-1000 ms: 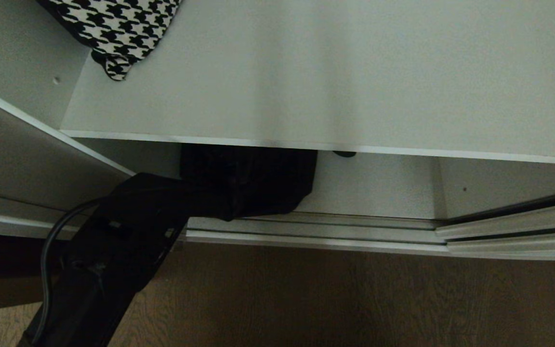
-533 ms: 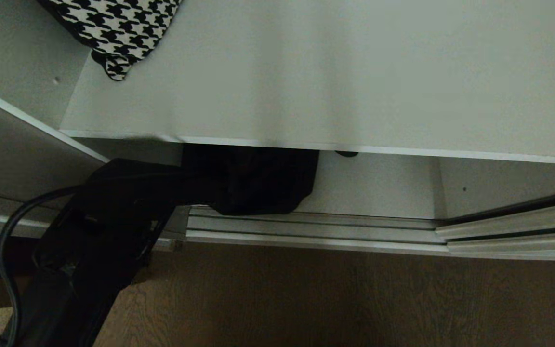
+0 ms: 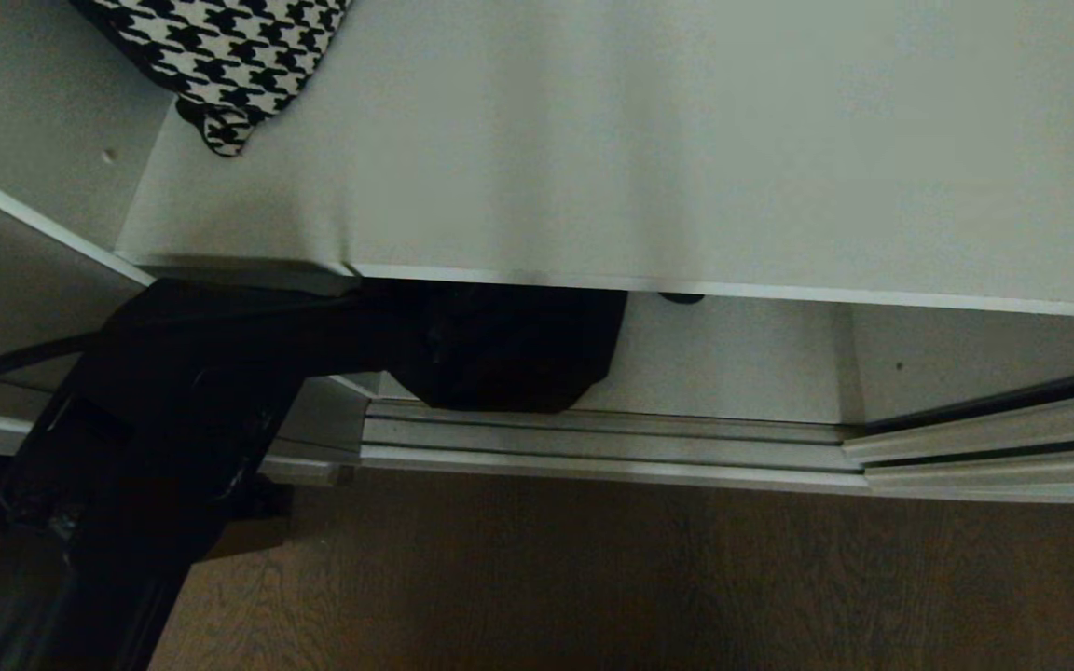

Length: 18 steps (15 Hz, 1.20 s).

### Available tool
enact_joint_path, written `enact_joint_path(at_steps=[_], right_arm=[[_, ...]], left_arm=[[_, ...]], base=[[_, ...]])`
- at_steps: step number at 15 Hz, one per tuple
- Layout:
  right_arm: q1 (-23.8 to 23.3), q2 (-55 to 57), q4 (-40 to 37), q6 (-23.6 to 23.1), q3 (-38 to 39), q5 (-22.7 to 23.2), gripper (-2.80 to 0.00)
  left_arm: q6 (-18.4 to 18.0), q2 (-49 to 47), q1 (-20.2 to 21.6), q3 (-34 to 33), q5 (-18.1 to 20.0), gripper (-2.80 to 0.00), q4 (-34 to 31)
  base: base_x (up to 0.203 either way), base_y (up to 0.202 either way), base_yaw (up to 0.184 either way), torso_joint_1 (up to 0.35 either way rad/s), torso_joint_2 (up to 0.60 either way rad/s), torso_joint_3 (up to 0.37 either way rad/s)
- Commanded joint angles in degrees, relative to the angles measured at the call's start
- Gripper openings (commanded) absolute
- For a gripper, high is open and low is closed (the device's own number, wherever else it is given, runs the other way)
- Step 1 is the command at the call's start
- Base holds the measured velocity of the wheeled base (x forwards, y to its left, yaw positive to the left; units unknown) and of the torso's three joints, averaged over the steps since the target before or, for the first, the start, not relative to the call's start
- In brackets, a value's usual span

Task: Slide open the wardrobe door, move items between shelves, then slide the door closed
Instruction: Place the bag on the lower shelf

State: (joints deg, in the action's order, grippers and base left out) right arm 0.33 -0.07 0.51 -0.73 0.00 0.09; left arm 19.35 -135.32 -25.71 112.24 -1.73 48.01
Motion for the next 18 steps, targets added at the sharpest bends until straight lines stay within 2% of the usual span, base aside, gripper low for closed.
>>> enact_joint_path(at_steps=[1,3,6,9,13,15,18], right_arm=[[0.02,-0.01,0.02,-0.06,0.0,-0.01,-2.8],[0.02,-0.01,0.02,-0.06,0.0,-0.01,-2.8],[0.02,-0.01,0.02,-0.06,0.0,-0.01,-2.8],[0.02,-0.01,0.02,-0.06,0.0,-0.01,-2.8],[0.02,-0.01,0.02,-0.06,0.0,-0.01,-2.8],[0.02,-0.01,0.02,-0.06,0.0,-0.01,-2.8],[0.02,-0.01,0.02,-0.06,0.0,-0.01,-2.8]], left_arm=[[-0.44,-0.52,0.04,0.0,1.43,0.0,-2.28],[-2.18,-0.52,0.11,0.0,1.13,0.0,-3.43],[-12.21,-1.7,0.17,0.0,1.46,0.0,-5.9],[-18.49,-2.76,0.29,0.0,1.3,0.0,-6.33],[-31.84,-4.0,1.28,0.0,1.7,0.0,-3.78],[-35.64,-3.98,2.21,0.0,3.95,0.0,-2.28],[-40.3,-1.96,3.97,0.0,7.5,0.0,-8.03]], base=[[0.0,0.0,0.0,0.0,0.0,0.0],[0.0,0.0,0.0,0.0,0.0,0.0],[0.0,0.0,0.0,0.0,0.0,0.0],[0.0,0.0,0.0,0.0,0.0,0.0],[0.0,0.0,0.0,0.0,0.0,0.0],[0.0,0.0,0.0,0.0,0.0,0.0],[0.0,0.0,0.0,0.0,0.0,0.0]])
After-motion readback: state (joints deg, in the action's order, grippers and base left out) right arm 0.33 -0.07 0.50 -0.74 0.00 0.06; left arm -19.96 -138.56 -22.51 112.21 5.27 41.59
